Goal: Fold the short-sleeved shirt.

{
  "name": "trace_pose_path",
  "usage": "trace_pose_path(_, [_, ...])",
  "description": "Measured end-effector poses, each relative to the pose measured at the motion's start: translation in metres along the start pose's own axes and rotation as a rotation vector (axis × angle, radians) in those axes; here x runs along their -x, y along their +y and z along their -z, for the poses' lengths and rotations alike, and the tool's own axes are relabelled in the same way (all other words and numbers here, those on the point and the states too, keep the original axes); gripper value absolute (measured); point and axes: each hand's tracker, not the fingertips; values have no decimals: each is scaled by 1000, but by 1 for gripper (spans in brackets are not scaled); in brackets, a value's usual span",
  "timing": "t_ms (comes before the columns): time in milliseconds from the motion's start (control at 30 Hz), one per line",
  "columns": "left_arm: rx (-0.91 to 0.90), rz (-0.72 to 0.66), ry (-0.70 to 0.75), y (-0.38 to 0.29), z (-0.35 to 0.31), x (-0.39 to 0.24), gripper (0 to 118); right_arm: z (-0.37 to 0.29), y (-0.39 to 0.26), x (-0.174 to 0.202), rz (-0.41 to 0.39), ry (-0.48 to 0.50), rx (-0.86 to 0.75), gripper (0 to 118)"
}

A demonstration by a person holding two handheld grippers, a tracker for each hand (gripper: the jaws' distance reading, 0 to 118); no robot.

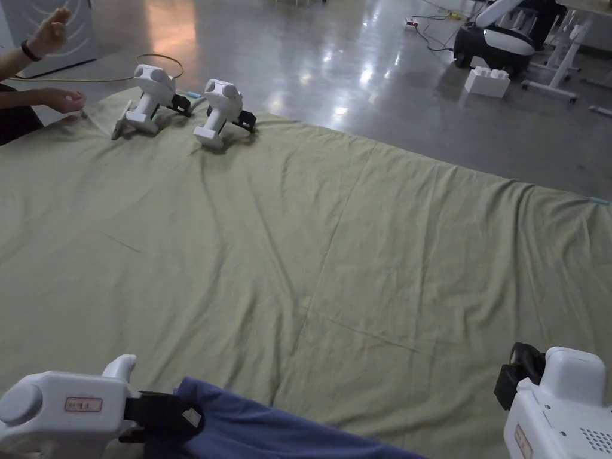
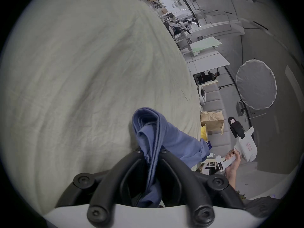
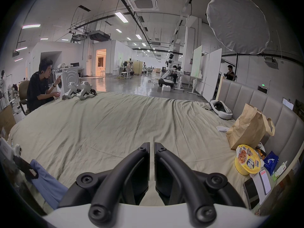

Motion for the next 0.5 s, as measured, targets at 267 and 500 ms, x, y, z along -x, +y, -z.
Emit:
trace_pose_path(267, [-85, 125, 148, 20, -53, -22, 12, 2, 2, -6, 2, 4, -4, 7])
trace_pose_path(500, [-133, 172, 356, 34, -101, -38, 12, 6, 2, -10, 23, 25, -8, 7])
